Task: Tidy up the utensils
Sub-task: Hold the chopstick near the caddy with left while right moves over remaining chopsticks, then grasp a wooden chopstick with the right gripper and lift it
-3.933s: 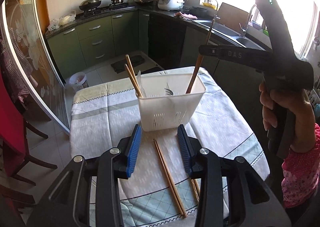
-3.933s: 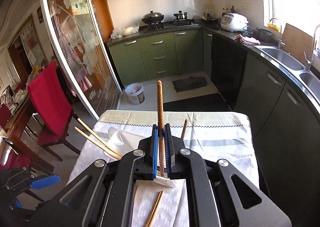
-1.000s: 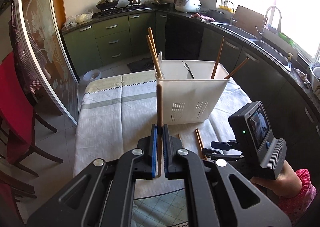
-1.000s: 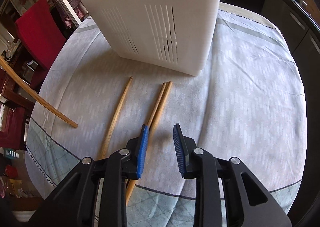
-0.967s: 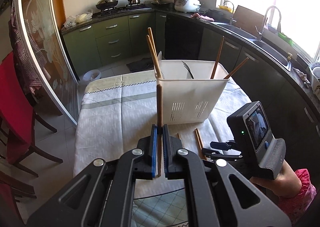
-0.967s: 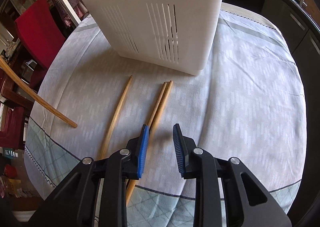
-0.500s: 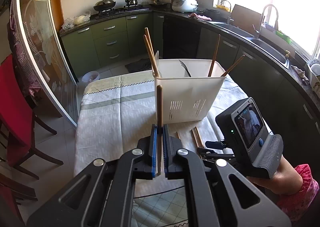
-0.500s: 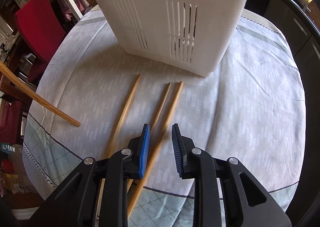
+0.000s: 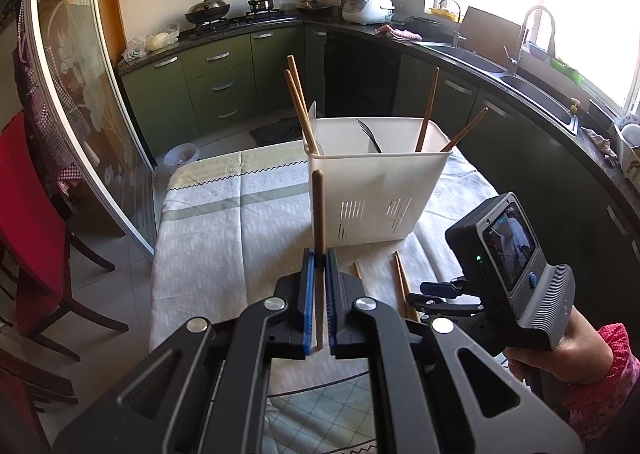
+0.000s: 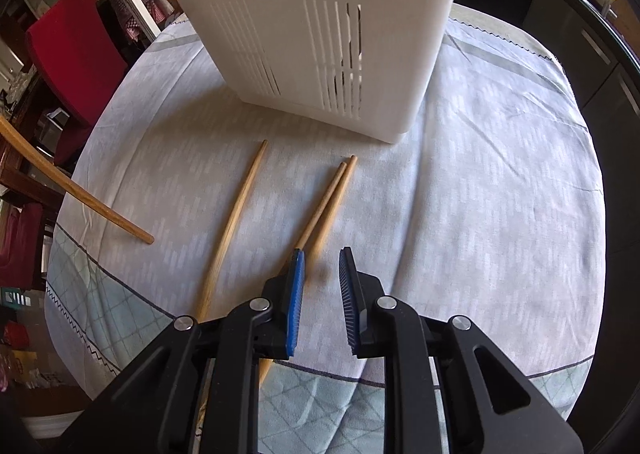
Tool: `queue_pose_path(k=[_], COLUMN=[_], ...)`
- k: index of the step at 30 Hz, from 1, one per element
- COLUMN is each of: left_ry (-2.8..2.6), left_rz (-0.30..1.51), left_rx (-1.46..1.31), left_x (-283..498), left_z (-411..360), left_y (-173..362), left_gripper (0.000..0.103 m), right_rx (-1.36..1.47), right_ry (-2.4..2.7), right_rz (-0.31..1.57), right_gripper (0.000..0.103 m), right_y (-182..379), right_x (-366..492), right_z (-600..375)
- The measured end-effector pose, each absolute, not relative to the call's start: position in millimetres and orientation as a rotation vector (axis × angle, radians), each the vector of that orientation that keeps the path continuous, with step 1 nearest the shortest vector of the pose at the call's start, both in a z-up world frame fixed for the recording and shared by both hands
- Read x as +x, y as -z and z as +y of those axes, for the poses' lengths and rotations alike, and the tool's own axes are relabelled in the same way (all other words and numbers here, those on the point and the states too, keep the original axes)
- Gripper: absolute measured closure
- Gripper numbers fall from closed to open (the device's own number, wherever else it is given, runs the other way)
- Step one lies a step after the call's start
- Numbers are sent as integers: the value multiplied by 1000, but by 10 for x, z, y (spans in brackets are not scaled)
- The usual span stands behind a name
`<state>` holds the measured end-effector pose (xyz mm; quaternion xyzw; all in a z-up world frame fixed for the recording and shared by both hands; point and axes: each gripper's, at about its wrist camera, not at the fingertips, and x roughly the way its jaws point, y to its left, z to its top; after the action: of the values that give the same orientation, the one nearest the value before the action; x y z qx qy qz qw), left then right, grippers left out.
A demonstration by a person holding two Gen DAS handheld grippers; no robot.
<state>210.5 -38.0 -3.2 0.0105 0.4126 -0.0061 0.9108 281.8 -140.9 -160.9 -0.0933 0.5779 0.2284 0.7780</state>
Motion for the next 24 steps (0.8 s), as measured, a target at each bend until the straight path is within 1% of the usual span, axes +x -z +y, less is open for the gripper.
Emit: queue_pose_path(k=[11,12,16,20,24], left_ry=[15,15,13,17,25], left_rz=[853,853,852,856,849], left_rx=[25,23,19,10,9], left_x=[2091,2094,2093,2082,2056], left_z=[-386,-383,-378,-368,-370], left_y=[33,32,33,29,-18], left_gripper=[98,98,98,98,98], right_rx=[-293,-296,-279,-212,-149], right_ry=[-468,-468,-473,-507,-536], right_rz=[1248,1243,1222,1181,1091], right_gripper=[85,91,96,96,96], right_y=[1687,1697,1675,1493,1122], right_x=[2875,2887,2891,2827,2717], right_z=[-1059,-1021,-998,-1114,-1275])
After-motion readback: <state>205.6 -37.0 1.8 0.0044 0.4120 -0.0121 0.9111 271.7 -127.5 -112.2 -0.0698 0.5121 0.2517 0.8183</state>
